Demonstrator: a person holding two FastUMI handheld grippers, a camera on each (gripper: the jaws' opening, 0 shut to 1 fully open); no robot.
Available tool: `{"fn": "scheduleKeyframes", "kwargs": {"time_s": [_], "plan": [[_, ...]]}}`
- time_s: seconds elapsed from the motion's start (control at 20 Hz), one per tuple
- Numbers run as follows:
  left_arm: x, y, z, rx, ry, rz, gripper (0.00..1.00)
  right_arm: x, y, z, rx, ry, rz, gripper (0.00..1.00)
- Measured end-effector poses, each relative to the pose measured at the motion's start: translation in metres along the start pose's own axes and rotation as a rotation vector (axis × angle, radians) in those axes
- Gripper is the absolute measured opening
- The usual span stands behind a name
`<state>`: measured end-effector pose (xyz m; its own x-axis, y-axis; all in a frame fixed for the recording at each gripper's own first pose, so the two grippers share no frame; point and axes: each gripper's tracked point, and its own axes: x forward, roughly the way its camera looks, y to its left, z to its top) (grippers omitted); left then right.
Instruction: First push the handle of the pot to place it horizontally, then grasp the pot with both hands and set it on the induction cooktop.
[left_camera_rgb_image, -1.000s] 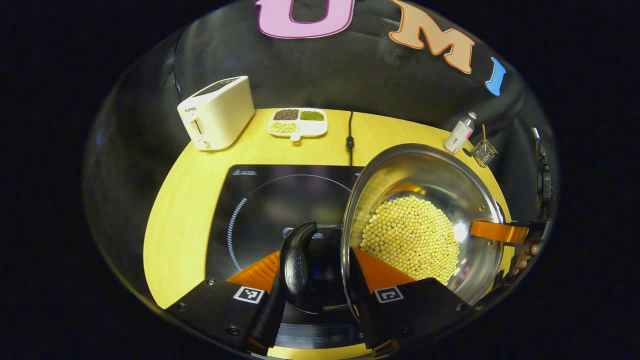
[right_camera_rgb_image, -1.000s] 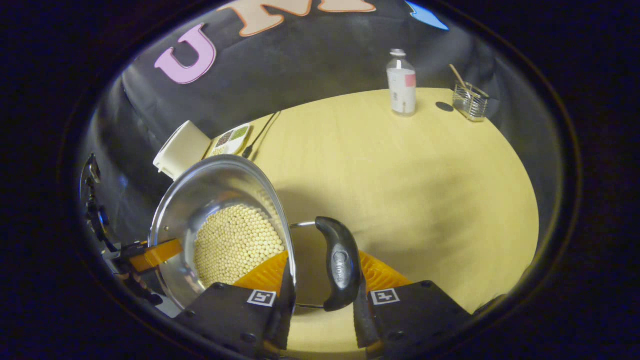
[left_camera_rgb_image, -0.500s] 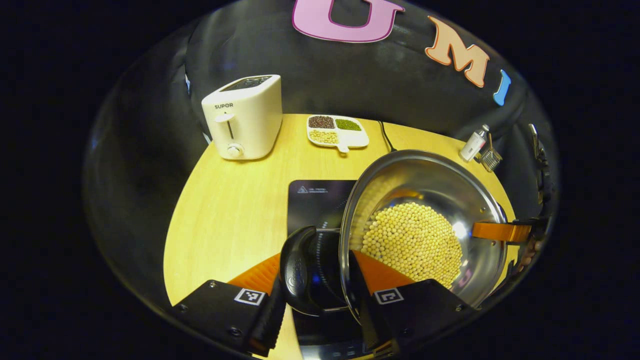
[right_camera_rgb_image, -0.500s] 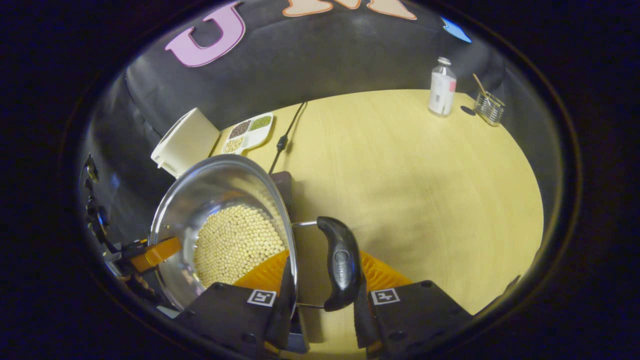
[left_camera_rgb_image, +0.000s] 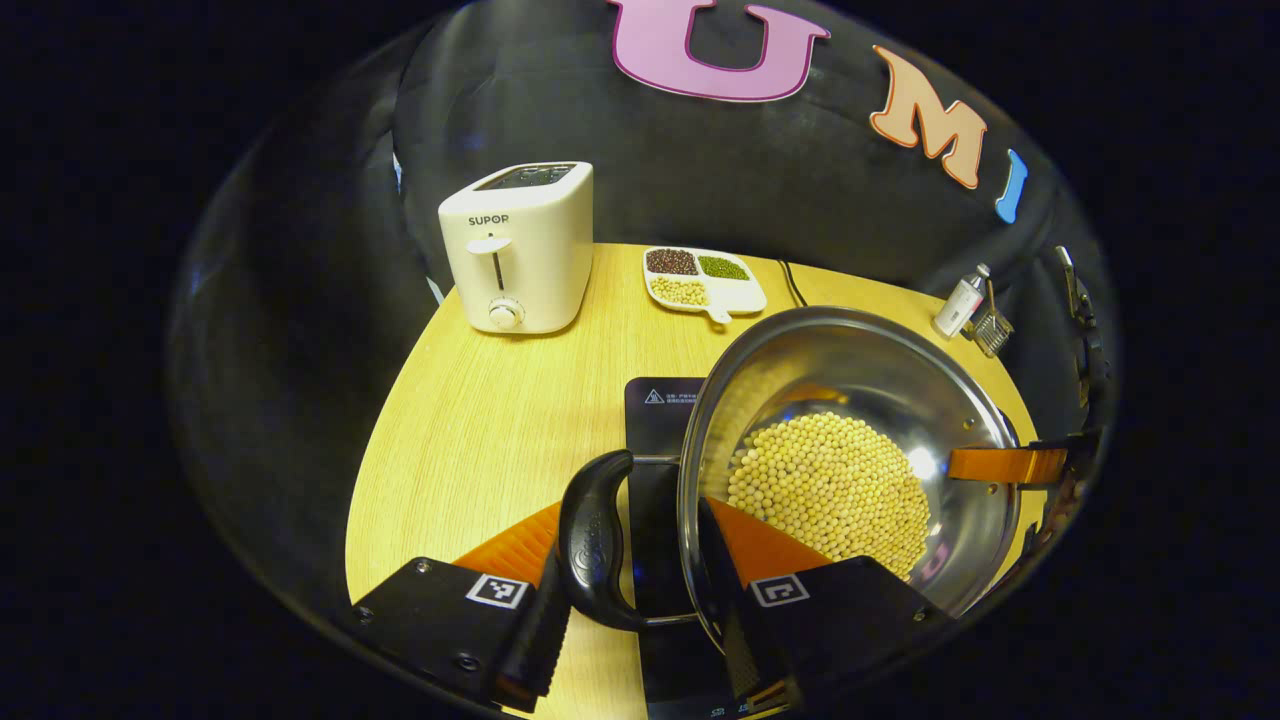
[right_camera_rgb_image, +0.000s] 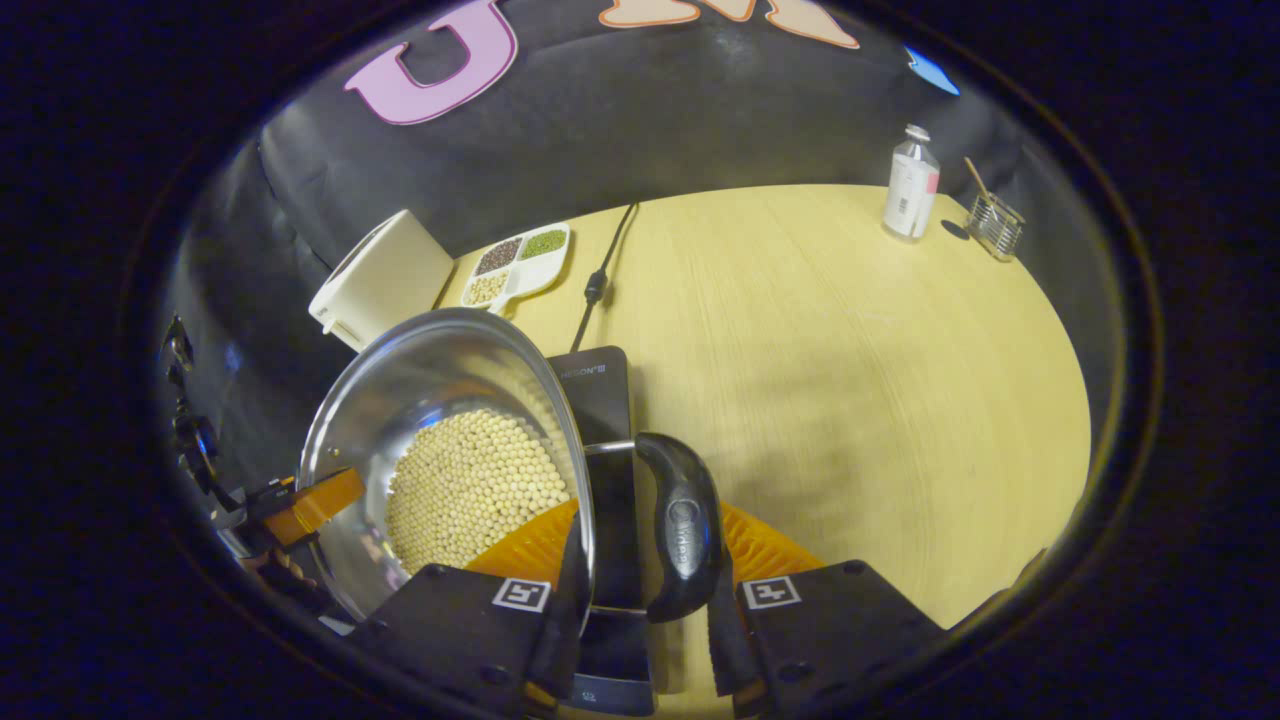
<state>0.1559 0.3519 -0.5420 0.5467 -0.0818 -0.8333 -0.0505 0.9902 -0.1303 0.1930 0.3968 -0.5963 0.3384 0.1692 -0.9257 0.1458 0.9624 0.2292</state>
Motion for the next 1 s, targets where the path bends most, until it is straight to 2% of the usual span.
{"fn": "scheduleKeyframes", "kwargs": {"time_s": [0.15, 0.25, 0.3, 0.35, 0.45, 0.5, 0.6, 0.65, 0.7, 0.75, 1.0], "plan": [[-0.004, 0.004, -0.003, 0.044, 0.002, 0.063, 0.73, -0.009, 0.002, 0.004, -0.065, -0.026, 0.009, 0.60], [-0.009, 0.004, -0.006, 0.081, 0.005, 0.092, 0.77, -0.017, 0.003, 0.003, -0.056, -0.016, 0.033, 0.63], [-0.013, 0.004, -0.002, 0.096, -0.015, 0.106, 0.78, -0.019, 0.007, 0.003, -0.045, -0.017, 0.058, 0.68], [-0.017, 0.004, 0.004, 0.107, -0.039, 0.117, 0.83, -0.022, 0.010, 0.007, -0.034, -0.027, 0.080, 0.79], [-0.029, 0.010, 0.021, 0.146, -0.102, 0.165, 0.89, -0.029, 0.014, 0.016, 0.000, -0.039, 0.117, 0.94], [-0.038, 0.017, 0.028, 0.168, -0.122, 0.199, 0.88, -0.033, 0.016, 0.020, 0.018, -0.046, 0.135, 0.94], [-0.048, 0.017, 0.039, 0.200, -0.157, 0.232, 0.95, -0.041, 0.015, 0.029, 0.039, -0.064, 0.162, 0.94], [-0.054, 0.014, 0.042, 0.212, -0.168, 0.238, 0.96, -0.045, 0.012, 0.031, 0.040, -0.072, 0.168, 0.99], [-0.059, 0.010, 0.045, 0.220, -0.180, 0.245, 0.96, -0.049, 0.007, 0.034, 0.037, -0.081, 0.171, 0.94], [-0.064, 0.008, 0.047, 0.225, -0.189, 0.253, 0.96, -0.053, 0.001, 0.036, 0.034, -0.092, 0.170, 0.99], [-0.084, -0.036, 0.045, 0.215, -0.190, 0.236, 0.96, -0.071, -0.039, 0.038, 0.037, -0.107, 0.179, 0.99]]}}
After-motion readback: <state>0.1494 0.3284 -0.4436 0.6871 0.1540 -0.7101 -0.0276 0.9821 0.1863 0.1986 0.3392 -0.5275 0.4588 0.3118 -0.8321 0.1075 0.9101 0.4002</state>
